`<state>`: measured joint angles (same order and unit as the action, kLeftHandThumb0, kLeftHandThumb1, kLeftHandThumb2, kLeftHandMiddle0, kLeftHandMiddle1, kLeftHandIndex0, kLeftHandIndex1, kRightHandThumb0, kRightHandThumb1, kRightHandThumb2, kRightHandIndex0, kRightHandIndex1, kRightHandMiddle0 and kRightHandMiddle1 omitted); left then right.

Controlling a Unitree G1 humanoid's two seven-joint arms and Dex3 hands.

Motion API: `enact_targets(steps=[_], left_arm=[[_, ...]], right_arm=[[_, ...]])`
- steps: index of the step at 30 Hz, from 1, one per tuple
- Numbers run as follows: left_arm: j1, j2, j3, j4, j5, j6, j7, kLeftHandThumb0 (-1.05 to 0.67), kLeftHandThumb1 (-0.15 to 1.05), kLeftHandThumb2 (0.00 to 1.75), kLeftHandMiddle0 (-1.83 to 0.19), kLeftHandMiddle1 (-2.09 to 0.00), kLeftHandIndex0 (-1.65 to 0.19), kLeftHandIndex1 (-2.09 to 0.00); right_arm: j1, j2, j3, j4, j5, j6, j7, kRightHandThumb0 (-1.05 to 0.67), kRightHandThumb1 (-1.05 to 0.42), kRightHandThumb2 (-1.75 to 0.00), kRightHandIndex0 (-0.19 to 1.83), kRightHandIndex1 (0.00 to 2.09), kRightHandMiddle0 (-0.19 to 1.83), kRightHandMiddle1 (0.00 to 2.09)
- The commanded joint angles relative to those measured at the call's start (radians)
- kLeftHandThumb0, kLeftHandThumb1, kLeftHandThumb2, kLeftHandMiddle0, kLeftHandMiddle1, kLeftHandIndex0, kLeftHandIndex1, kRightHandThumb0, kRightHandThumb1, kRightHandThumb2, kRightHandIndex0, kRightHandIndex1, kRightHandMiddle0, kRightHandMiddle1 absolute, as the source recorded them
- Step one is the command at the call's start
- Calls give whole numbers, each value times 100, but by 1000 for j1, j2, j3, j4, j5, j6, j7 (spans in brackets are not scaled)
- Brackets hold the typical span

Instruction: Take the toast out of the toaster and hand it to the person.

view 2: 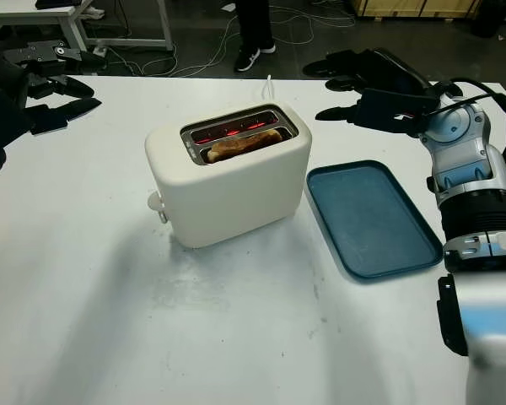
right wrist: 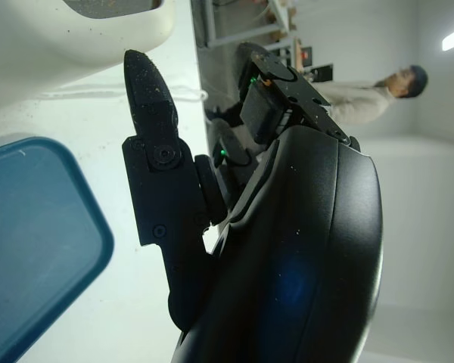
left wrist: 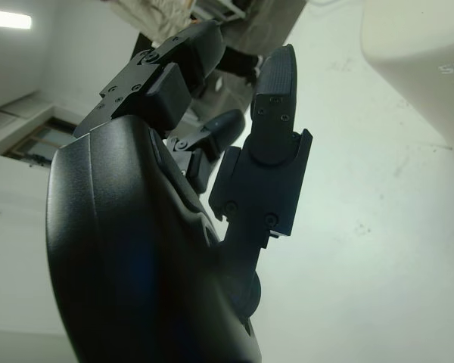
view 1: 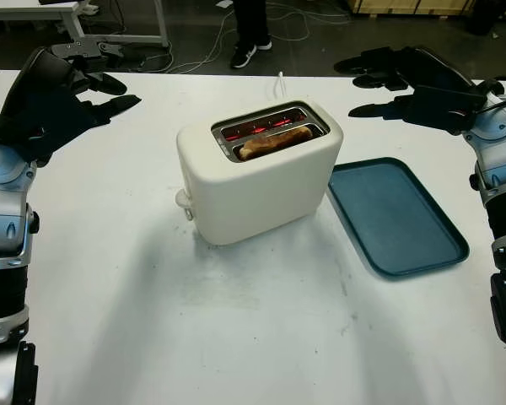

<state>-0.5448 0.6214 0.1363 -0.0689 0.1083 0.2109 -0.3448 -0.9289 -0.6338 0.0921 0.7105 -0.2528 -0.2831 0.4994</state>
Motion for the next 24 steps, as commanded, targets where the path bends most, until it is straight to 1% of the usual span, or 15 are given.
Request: enact_targets(steps=[1, 6, 9, 12, 20, 24], left_arm=[[6, 0, 1, -7, -2, -4, 3, -42, 92, 15, -38, -92, -55, -40], [6, 5, -5, -4, 7, -23, 1, -42, 92, 15, -39, -92, -56, -41], [4, 1, -3, -6, 2, -16, -1, -41, 92, 15, -38, -93, -55, -41], [6, 6, -6, -3, 10, -28, 1, -42, 92, 16, -38, -93, -55, -41], [15, 0, 6, -17, -9, 0, 0, -40, 92, 15, -37, -94, -54, -42], [17, 3, 5, -16, -4, -13, 2, -41, 92, 15, -39, -96, -55, -43]], right_arm=[[0, 1, 5, -10, 2, 10, 3, -47, -92, -1, 58, 0, 54, 0], [3, 5, 1, -12, 9, 16, 6, -43, -92, 0, 57, 0, 53, 0], [0, 7, 2, -5, 7, 9, 1, -44, -92, 0, 57, 0, 54, 0], [-1, 8, 5, 0, 2, -1, -5, -46, -92, 0, 58, 1, 54, 1], [2, 6, 5, -10, 5, 3, 0, -43, -91, 0, 58, 1, 54, 1], [1, 9, 5, 3, 5, -16, -7, -44, -91, 0, 59, 1, 56, 1]])
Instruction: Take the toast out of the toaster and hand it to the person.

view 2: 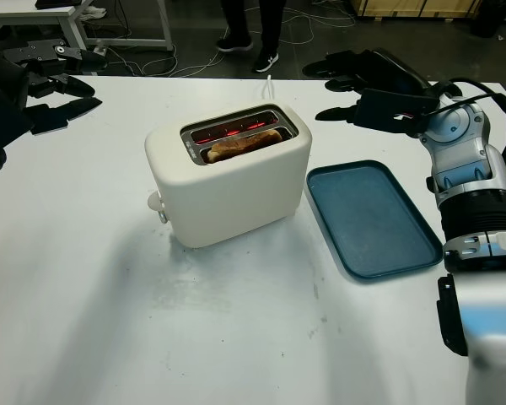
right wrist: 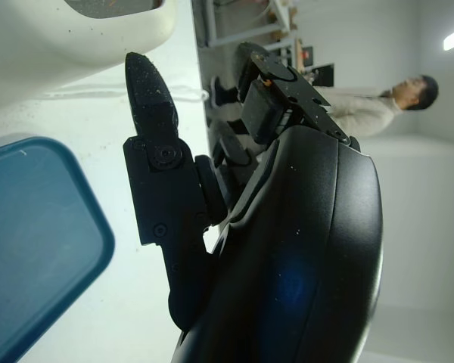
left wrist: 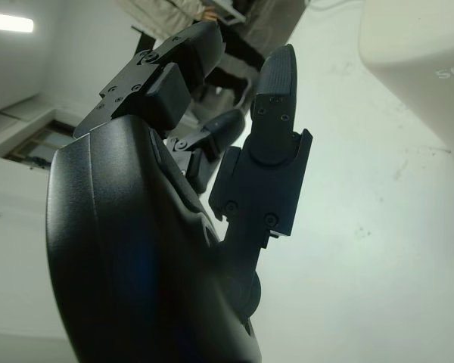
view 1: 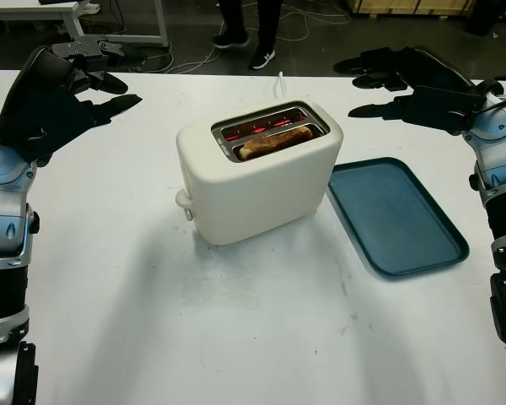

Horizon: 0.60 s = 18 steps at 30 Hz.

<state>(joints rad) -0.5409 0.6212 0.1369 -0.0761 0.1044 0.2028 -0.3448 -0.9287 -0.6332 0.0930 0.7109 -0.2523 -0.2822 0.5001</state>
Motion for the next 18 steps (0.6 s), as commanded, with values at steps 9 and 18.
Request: enact_targets(steps=[9, 18], left_arm=[[6, -1, 3, 3, -3, -7, 0, -39, 92, 15, -37, -95, -54, -43], [8, -1, 2, -2, -1, -4, 4, -40, 92, 15, -37, -96, -54, -44]], right_arm=[[-2, 9, 7, 19, 1, -23, -15, -46, -91, 0, 59, 1, 55, 0], [0, 3, 7, 13, 3, -25, -11, -46, -92, 0, 59, 1, 55, 0]])
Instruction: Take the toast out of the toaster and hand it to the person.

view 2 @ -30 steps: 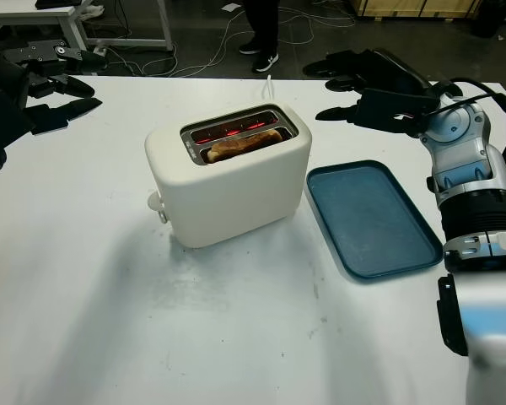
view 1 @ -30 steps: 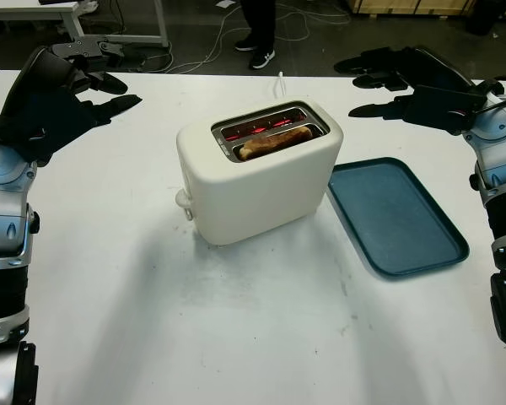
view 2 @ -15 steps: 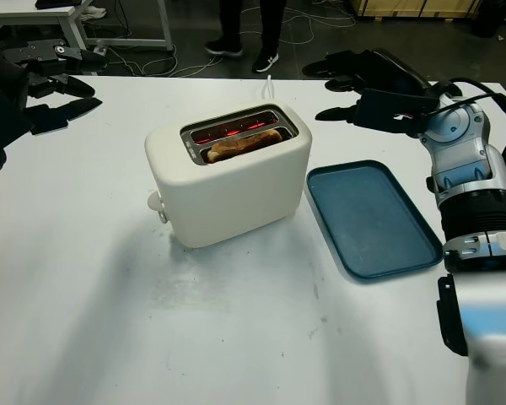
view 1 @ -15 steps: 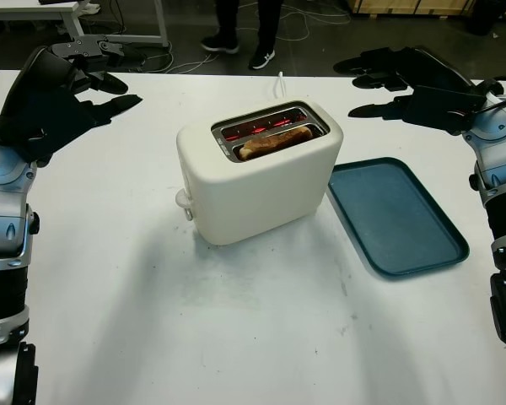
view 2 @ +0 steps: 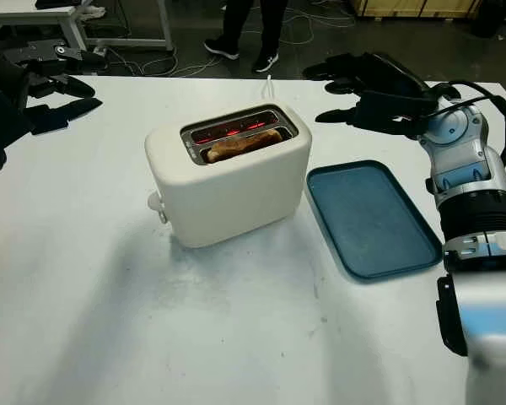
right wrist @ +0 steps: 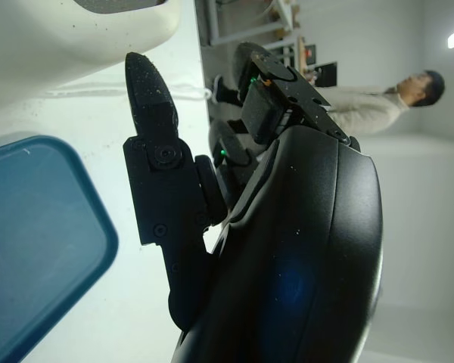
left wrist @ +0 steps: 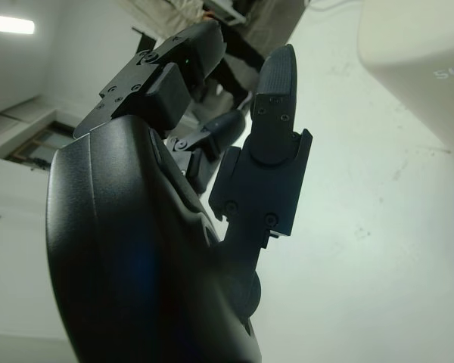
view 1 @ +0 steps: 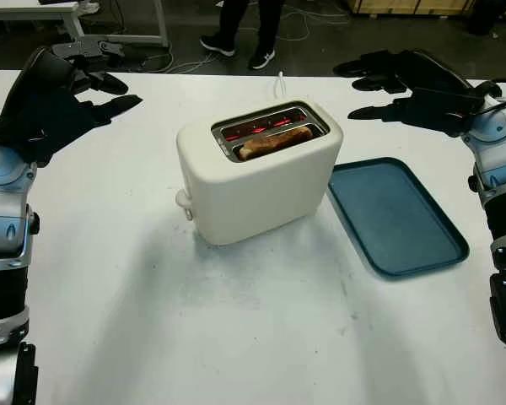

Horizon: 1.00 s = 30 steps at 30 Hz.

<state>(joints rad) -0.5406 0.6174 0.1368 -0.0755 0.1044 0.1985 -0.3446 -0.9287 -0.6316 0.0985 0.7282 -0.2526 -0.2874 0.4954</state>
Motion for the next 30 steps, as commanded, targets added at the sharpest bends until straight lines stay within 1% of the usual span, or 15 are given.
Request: enact_targets(steps=[1, 5, 9, 16, 21, 30], left_arm=[[7, 4, 1, -1, 3, -4, 5, -40, 92, 15, -37, -96, -54, -44], [7, 8, -3, -6, 12, 3, 2, -40, 92, 15, -37, -95, -53, -44], [9, 6, 0, -11, 11, 4, 1, -39, 92, 15, -37, -95, -53, -45], [11, 4, 2, -6, 7, 5, 3, -41, 92, 15, -37, -95, -53, -45], [9, 4, 1, -5, 3, 6, -2, -39, 92, 15, -36, -95, -52, -45], [7, -4, 0, -16, 3, 26, 5, -40, 92, 15, -35, -97, -52, -46]], right_arm=[[1, 3, 0, -5, 6, -17, -5, -45, -92, 0, 59, 1, 55, 0], [1, 5, 0, -5, 7, -14, -6, -42, -91, 0, 58, 0, 55, 0], [4, 1, 2, -12, 1, -19, -9, -42, -91, 0, 59, 1, 56, 1], [1, 4, 7, -16, -6, -11, -13, -46, -92, 0, 59, 1, 56, 1], [2, 3, 2, -13, 3, -17, -5, -44, -92, 0, 59, 0, 56, 0], [2, 2, 7, -22, -4, -9, -8, -44, -92, 0, 59, 1, 56, 0]])
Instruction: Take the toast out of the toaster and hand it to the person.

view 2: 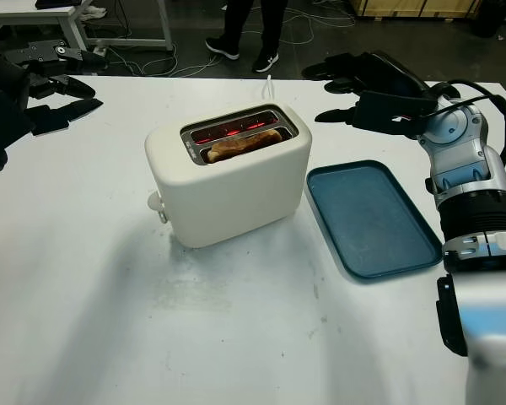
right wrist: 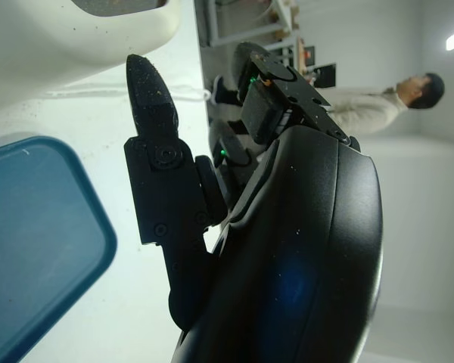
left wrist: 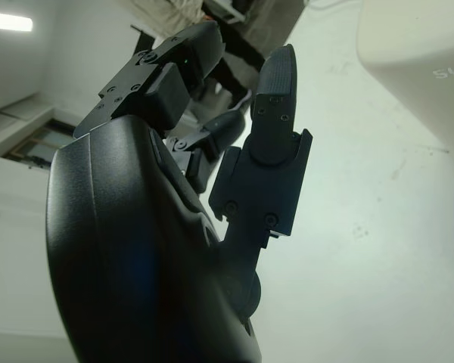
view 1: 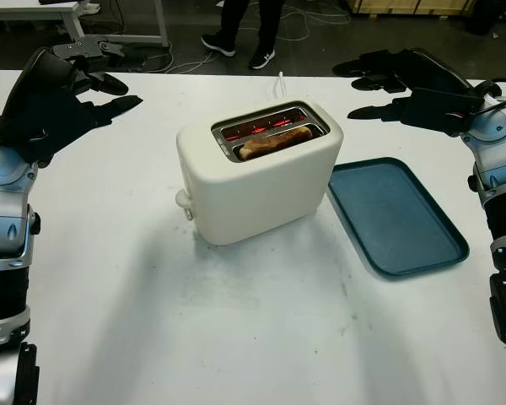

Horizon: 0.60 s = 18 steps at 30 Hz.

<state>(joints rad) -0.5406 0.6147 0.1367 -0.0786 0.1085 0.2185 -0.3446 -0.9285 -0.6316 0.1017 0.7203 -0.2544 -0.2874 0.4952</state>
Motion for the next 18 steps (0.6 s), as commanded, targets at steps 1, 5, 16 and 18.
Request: enact_targets(steps=[1, 5, 16, 18], left_arm=[[7, -1, 0, -12, 0, 3, 5, -40, 92, 15, -36, -97, -52, -46], [5, -4, 3, -11, -9, 8, 4, -38, 92, 15, -34, -97, -51, -47], [2, -4, -1, -12, -5, 10, 6, -38, 92, 15, -35, -98, -51, -48], [2, -6, 1, -9, -8, 10, 8, -39, 92, 14, -36, -98, -52, -48]], right_arm=[[1, 2, 3, -12, -1, -13, -8, -44, -92, 0, 59, 1, 56, 0], [-1, -1, 4, -2, 1, -32, -6, -43, -92, 0, 60, 1, 57, 0], [-5, 3, -1, 0, 16, -4, 5, -44, -91, 0, 59, 0, 55, 0], [-2, -3, 0, -13, 12, 0, 7, -42, -91, 0, 58, 0, 55, 0]])
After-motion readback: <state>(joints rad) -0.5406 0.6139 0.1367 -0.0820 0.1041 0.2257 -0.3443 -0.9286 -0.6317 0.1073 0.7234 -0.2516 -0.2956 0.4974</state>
